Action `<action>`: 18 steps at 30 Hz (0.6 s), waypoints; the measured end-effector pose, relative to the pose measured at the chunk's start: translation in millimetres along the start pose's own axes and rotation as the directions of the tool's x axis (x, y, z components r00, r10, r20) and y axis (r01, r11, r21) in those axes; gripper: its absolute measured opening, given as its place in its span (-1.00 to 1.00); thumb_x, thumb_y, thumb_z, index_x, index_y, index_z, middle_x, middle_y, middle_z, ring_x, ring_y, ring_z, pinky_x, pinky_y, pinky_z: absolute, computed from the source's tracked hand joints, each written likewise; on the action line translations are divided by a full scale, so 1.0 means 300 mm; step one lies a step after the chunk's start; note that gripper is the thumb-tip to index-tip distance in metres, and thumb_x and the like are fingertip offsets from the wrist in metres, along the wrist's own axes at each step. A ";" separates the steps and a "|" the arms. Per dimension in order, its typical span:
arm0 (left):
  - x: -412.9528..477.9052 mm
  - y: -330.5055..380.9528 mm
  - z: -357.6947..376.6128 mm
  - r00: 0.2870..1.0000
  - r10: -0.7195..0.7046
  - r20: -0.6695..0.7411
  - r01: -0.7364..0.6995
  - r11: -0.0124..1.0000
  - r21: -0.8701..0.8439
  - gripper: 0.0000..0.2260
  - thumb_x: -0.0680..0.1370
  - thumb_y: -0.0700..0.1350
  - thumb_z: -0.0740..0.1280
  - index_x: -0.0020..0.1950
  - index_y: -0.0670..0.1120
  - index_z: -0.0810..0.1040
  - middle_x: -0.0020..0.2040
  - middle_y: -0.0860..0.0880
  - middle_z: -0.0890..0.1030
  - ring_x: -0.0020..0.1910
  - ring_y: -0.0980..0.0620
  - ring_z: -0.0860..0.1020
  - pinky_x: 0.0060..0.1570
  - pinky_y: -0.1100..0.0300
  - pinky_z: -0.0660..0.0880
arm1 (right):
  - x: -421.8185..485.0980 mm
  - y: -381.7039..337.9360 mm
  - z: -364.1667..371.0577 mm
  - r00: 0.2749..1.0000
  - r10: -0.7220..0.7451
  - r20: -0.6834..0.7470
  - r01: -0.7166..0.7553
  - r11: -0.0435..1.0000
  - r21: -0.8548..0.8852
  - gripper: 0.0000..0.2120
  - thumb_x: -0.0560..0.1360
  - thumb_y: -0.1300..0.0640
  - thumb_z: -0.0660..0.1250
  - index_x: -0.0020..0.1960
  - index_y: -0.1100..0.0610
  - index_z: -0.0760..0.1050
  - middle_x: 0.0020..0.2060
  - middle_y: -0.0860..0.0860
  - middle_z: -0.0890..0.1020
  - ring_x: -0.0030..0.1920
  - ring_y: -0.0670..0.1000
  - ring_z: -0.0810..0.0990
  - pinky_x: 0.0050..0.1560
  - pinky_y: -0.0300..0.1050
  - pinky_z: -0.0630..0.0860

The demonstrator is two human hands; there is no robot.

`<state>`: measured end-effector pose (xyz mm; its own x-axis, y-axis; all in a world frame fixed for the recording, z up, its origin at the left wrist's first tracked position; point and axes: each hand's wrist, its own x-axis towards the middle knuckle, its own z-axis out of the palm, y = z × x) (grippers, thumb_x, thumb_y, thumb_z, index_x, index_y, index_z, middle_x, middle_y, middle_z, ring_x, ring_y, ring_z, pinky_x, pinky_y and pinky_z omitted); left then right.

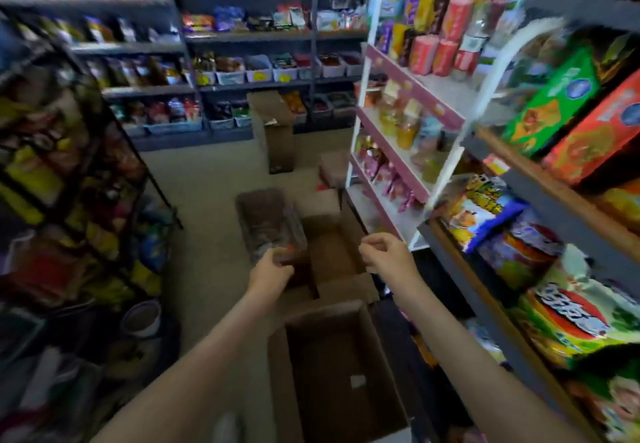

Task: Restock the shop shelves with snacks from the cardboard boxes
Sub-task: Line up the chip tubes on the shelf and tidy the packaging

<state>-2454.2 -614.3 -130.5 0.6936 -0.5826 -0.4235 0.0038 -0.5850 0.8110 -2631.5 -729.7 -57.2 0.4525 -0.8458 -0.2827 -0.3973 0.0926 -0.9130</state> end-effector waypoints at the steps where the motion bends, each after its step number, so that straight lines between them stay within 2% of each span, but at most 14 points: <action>1: 0.076 -0.038 -0.055 0.999 -0.024 -0.021 0.024 1.000 0.012 -0.62 0.43 -0.12 0.39 0.24 -0.04 0.47 0.04 -0.15 0.62 -0.07 -0.18 0.61 -0.03 -0.02 0.56 | 0.048 -0.005 0.073 0.999 0.023 0.027 -0.023 1.000 0.003 -0.93 0.56 0.17 0.32 -0.07 0.01 0.49 -0.03 0.01 0.57 0.04 0.02 0.57 0.04 -0.07 0.56; 4: 0.290 -0.103 -0.229 0.996 -0.068 -0.064 0.070 0.997 0.034 -0.65 0.36 -0.02 0.39 0.10 0.01 0.43 0.06 -0.29 0.62 0.05 -0.32 0.58 0.01 -0.08 0.54 | 0.218 -0.015 0.307 0.995 0.077 0.059 -0.078 0.997 0.006 -0.93 0.54 0.13 0.35 -0.05 -0.02 0.50 -0.04 0.01 0.59 0.05 0.02 0.58 0.12 0.01 0.58; 6: 0.413 -0.105 -0.347 0.994 -0.085 -0.067 0.087 0.996 0.028 -0.68 0.47 -0.13 0.40 0.18 -0.07 0.44 0.07 -0.32 0.61 0.05 -0.33 0.57 -0.05 -0.05 0.53 | 0.341 -0.029 0.463 0.990 0.124 0.061 -0.125 0.992 0.020 -0.94 0.55 0.12 0.35 -0.02 -0.02 0.50 -0.02 0.02 0.58 0.05 0.01 0.58 0.07 -0.03 0.57; 8: 0.537 -0.109 -0.451 0.993 -0.109 -0.052 0.110 0.993 0.031 -0.63 0.52 -0.20 0.35 0.32 -0.13 0.41 0.10 -0.31 0.60 -0.10 -0.25 0.58 -0.22 0.08 0.46 | 0.454 -0.053 0.603 0.983 0.178 0.048 -0.180 0.983 0.035 -0.92 0.56 0.13 0.33 0.04 0.02 0.50 0.00 0.01 0.57 0.05 0.02 0.56 0.02 -0.09 0.55; 10: 0.636 -0.109 -0.520 0.990 -0.135 -0.034 0.136 0.990 0.032 -0.61 0.55 -0.19 0.32 0.37 -0.11 0.38 0.13 -0.29 0.58 -0.24 -0.08 0.51 -0.32 0.16 0.40 | 0.538 -0.079 0.702 0.974 0.221 0.055 -0.225 0.973 0.058 -0.89 0.56 0.13 0.33 0.08 0.05 0.50 0.02 0.02 0.57 0.07 0.02 0.56 0.00 -0.12 0.54; 12: 0.737 -0.097 -0.578 0.987 -0.161 -0.015 0.161 0.986 0.032 -0.60 0.56 -0.18 0.32 0.38 -0.09 0.37 0.16 -0.28 0.57 -0.18 -0.10 0.54 -0.28 0.12 0.45 | 0.618 -0.096 0.784 0.964 0.261 0.042 -0.264 0.963 0.060 -0.89 0.56 0.13 0.33 0.09 0.06 0.50 0.02 0.03 0.57 0.06 0.02 0.56 -0.01 -0.13 0.53; 16: 0.934 -0.078 -0.603 0.985 -0.168 0.038 0.166 0.985 0.052 -0.56 0.56 -0.18 0.33 0.43 -0.13 0.34 0.26 -0.20 0.52 0.16 -0.18 0.54 -0.01 0.12 0.47 | 0.772 -0.105 0.841 0.956 0.292 0.010 -0.293 0.955 0.055 -0.85 0.56 0.14 0.34 0.12 0.10 0.51 0.02 0.06 0.59 0.06 0.05 0.57 0.02 -0.07 0.55; 18: 1.022 -0.063 -0.578 0.982 -0.173 0.075 0.169 0.984 0.052 -0.60 0.56 -0.19 0.34 0.39 -0.15 0.37 0.24 -0.17 0.52 0.20 -0.18 0.51 0.05 0.13 0.44 | 0.858 -0.090 0.839 0.951 0.310 0.000 -0.309 0.950 0.041 -0.88 0.55 0.14 0.34 0.09 0.06 0.51 0.02 0.06 0.59 0.05 0.05 0.58 0.06 -0.05 0.56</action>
<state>-2116.8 -684.0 -205.6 0.6265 -0.5132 -0.5866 0.0836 -0.7040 0.7052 -2303.4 -817.6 -179.3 0.3075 -0.7753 -0.5516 -0.4849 0.3712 -0.7919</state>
